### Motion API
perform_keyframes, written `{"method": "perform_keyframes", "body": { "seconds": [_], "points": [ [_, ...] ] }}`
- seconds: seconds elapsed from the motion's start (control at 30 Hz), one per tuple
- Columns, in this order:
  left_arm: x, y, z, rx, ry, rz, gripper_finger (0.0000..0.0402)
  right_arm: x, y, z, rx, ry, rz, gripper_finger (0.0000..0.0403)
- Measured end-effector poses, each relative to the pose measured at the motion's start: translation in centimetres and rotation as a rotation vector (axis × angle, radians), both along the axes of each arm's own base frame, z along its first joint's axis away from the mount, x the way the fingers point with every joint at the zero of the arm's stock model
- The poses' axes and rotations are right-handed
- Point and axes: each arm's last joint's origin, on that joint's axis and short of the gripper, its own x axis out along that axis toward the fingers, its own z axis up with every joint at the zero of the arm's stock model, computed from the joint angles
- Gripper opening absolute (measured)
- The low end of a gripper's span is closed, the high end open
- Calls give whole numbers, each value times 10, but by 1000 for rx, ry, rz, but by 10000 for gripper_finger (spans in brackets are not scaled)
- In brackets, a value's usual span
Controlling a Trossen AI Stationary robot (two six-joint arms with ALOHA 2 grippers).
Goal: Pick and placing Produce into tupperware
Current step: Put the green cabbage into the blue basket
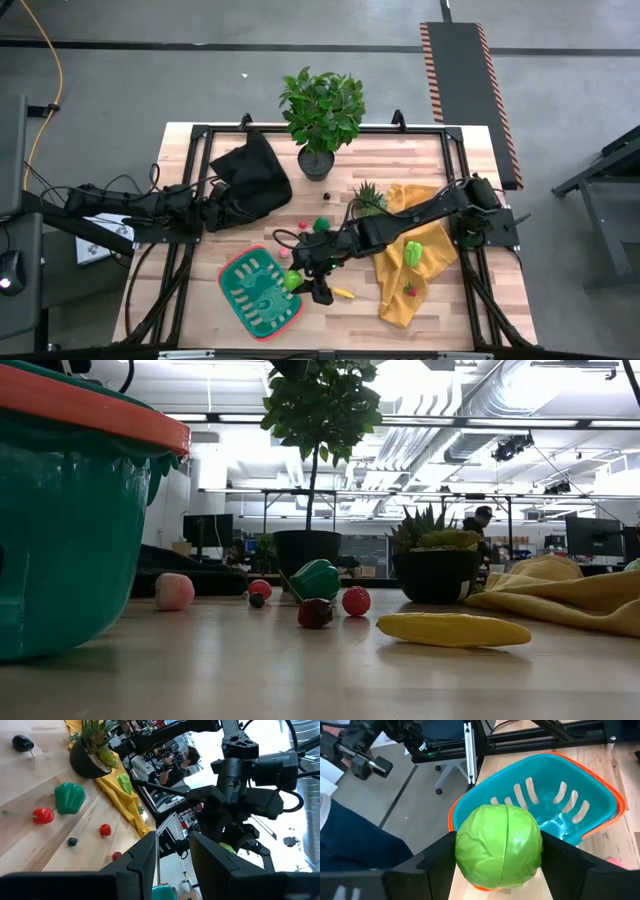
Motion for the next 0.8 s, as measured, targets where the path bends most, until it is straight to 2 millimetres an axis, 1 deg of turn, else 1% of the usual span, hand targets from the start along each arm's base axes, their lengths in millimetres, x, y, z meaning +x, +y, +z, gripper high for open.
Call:
{"method": "perform_keyframes", "body": {
  "seconds": [0.23,0.33,0.5,0.7,0.8],
  "points": [
    [0,0,2,10,-22,-2,111,1,-1,1,-42,-37,-26,232],
    [0,0,5,10,-56,-2,111,5,-2,0,-33,-59,-27,232],
    [0,0,7,11,-76,2,111,11,0,-11,-24,-49,-14,232],
    [0,0,7,11,-73,2,111,15,4,-23,19,-18,50,232],
    [0,0,7,11,-75,1,111,17,5,-24,38,-32,74,232]
  ]
}}
